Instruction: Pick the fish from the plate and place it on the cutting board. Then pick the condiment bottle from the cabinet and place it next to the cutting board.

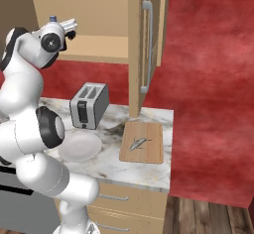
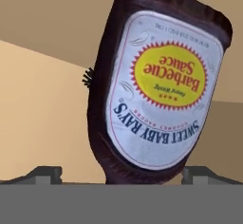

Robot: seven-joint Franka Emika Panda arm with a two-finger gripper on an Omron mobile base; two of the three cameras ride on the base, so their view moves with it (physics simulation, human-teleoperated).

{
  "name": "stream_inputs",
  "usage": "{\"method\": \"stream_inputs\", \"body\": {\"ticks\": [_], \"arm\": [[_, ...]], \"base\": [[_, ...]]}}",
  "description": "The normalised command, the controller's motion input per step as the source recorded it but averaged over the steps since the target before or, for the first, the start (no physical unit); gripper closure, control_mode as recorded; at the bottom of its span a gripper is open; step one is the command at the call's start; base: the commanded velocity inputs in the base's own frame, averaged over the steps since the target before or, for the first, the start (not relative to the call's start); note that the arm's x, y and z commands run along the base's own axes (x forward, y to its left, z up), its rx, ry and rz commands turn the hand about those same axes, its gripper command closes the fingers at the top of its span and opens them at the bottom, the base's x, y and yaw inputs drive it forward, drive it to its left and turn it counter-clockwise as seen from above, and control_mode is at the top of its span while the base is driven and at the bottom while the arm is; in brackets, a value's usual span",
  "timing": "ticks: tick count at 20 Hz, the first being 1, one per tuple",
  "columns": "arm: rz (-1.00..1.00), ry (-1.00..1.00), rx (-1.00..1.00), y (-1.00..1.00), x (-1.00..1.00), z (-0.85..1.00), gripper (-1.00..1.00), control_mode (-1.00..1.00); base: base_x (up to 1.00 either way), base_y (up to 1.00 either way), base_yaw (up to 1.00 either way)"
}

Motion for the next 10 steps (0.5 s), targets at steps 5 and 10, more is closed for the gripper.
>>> {"method": "stream_inputs", "body": {"ticks": [5,10], "arm": [[0.00,0.02,0.00,0.07,0.00,0.09,-1.00,-1.00],[0.00,0.03,0.01,0.06,0.00,0.09,-1.00,-1.00]], "base": [[0.00,0.00,0.00],[0.00,0.00,0.00]]}}
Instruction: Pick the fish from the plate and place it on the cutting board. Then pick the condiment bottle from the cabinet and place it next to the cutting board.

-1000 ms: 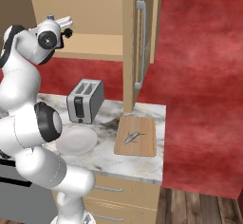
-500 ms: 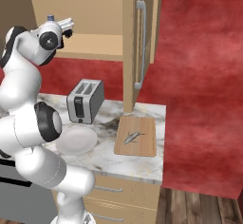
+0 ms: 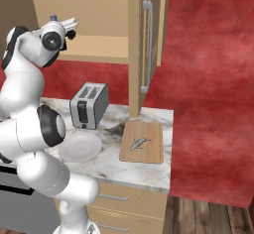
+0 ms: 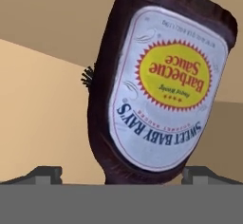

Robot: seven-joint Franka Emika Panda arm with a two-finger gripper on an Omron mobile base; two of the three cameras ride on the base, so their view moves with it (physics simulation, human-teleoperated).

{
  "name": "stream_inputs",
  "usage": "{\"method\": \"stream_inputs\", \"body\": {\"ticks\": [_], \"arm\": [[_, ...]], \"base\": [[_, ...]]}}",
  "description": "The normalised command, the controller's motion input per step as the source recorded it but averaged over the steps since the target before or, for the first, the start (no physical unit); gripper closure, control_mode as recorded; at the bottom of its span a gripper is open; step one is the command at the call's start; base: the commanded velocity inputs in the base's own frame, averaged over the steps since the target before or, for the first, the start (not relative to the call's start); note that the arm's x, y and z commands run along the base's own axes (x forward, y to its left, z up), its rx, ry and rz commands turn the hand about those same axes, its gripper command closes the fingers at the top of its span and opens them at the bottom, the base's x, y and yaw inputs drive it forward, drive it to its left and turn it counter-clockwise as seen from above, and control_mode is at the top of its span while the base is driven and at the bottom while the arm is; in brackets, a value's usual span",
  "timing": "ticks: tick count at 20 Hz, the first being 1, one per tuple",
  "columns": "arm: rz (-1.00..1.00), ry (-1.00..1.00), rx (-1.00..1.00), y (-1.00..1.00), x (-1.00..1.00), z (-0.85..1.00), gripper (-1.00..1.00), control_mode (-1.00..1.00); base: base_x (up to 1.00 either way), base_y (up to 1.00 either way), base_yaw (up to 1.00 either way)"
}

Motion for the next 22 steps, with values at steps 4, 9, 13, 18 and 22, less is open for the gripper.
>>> {"method": "stream_inputs", "body": {"ticks": [4,9,13,18,22], "arm": [[0.00,0.04,0.02,0.06,0.00,0.09,-1.00,-1.00],[0.00,0.03,0.02,0.09,0.00,0.08,-1.00,-1.00],[0.00,0.02,0.02,0.13,0.00,0.06,-1.00,-1.00],[0.00,0.00,0.00,0.20,0.00,0.04,-1.00,-1.00],[0.00,0.00,0.00,0.20,0.00,0.05,-1.00,-1.00]], "base": [[0.00,0.00,0.00],[0.00,0.00,0.00],[0.00,0.00,0.00],[0.00,0.00,0.00],[0.00,0.00,0.00]]}}
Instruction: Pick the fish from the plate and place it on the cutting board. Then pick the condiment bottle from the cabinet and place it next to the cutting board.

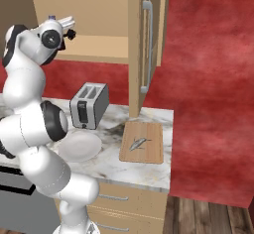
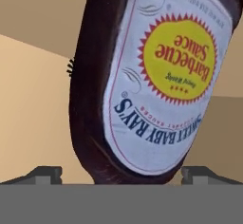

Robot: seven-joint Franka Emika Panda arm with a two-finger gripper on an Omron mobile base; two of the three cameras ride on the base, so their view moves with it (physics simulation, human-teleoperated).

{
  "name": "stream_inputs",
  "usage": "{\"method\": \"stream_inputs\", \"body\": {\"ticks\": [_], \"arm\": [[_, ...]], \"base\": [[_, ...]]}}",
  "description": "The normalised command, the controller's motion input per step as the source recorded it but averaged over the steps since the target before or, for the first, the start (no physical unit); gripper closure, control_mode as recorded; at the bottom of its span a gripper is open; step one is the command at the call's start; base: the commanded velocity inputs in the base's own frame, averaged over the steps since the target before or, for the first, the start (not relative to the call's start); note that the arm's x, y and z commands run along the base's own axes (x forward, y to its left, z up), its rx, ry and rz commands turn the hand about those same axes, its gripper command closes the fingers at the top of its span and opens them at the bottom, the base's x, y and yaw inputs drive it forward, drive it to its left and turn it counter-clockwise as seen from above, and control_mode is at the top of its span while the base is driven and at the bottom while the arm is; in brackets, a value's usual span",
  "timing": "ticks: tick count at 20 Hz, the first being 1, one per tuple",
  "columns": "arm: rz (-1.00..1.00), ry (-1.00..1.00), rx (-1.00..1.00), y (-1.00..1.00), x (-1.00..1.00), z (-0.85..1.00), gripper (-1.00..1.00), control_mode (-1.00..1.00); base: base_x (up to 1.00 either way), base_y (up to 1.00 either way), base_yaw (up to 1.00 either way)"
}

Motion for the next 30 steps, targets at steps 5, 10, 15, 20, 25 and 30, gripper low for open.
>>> {"method": "stream_inputs", "body": {"ticks": [5,10,15,20,25,30], "arm": [[-0.01,0.00,0.00,0.08,0.00,0.01,-1.00,-1.00],[-0.04,0.04,0.00,0.00,0.02,0.00,-1.00,-1.00],[-0.01,0.00,0.00,0.00,0.00,0.00,1.00,-1.00],[0.00,0.01,0.01,0.00,0.00,0.00,1.00,-1.00],[0.00,0.00,0.01,0.00,0.00,0.00,1.00,-1.00],[0.00,0.00,0.00,0.00,-0.02,0.01,1.00,-1.00]], "base": [[0.00,0.00,0.00],[0.00,0.00,0.00],[0.00,0.00,0.00],[0.00,0.00,0.00],[0.00,0.00,0.00],[0.00,0.00,0.00]]}}
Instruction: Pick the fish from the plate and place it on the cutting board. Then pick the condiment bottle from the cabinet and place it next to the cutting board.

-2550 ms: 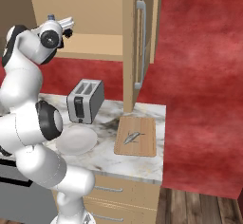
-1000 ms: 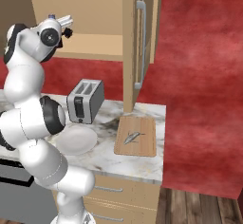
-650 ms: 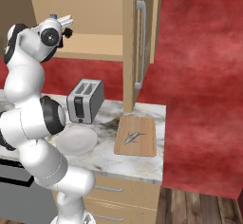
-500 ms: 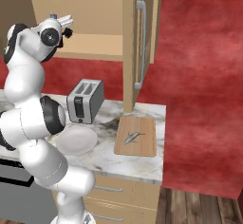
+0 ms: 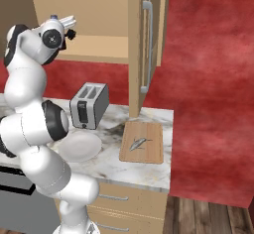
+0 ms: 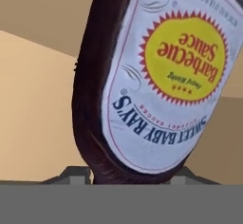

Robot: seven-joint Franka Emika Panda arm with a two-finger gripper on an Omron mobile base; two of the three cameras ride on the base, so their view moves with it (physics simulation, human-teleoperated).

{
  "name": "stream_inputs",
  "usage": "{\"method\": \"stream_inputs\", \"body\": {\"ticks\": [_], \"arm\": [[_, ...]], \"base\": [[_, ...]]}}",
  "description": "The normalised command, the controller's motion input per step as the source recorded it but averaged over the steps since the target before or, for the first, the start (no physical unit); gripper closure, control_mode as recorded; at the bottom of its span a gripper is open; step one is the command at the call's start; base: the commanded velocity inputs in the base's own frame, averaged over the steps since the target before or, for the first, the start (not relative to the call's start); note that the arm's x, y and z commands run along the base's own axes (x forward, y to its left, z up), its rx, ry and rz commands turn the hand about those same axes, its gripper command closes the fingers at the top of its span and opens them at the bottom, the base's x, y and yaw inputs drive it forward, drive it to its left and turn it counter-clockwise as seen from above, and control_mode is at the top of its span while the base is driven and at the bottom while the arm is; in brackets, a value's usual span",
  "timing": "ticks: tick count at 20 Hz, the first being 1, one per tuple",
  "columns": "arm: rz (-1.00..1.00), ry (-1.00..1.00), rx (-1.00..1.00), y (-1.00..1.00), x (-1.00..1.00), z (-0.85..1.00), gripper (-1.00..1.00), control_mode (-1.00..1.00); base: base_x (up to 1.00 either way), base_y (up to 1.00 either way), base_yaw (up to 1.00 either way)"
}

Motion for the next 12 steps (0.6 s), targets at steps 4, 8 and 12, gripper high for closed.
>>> {"method": "stream_inputs", "body": {"ticks": [4,8,12], "arm": [[0.00,0.00,0.00,0.00,-0.14,0.09,1.00,-1.00],[0.00,0.00,0.00,0.00,-0.18,0.12,1.00,-1.00],[0.00,0.00,0.00,0.00,-0.24,0.15,1.00,-1.00]], "base": [[0.00,0.00,0.00],[0.00,0.00,0.00],[0.00,0.00,0.00]]}}
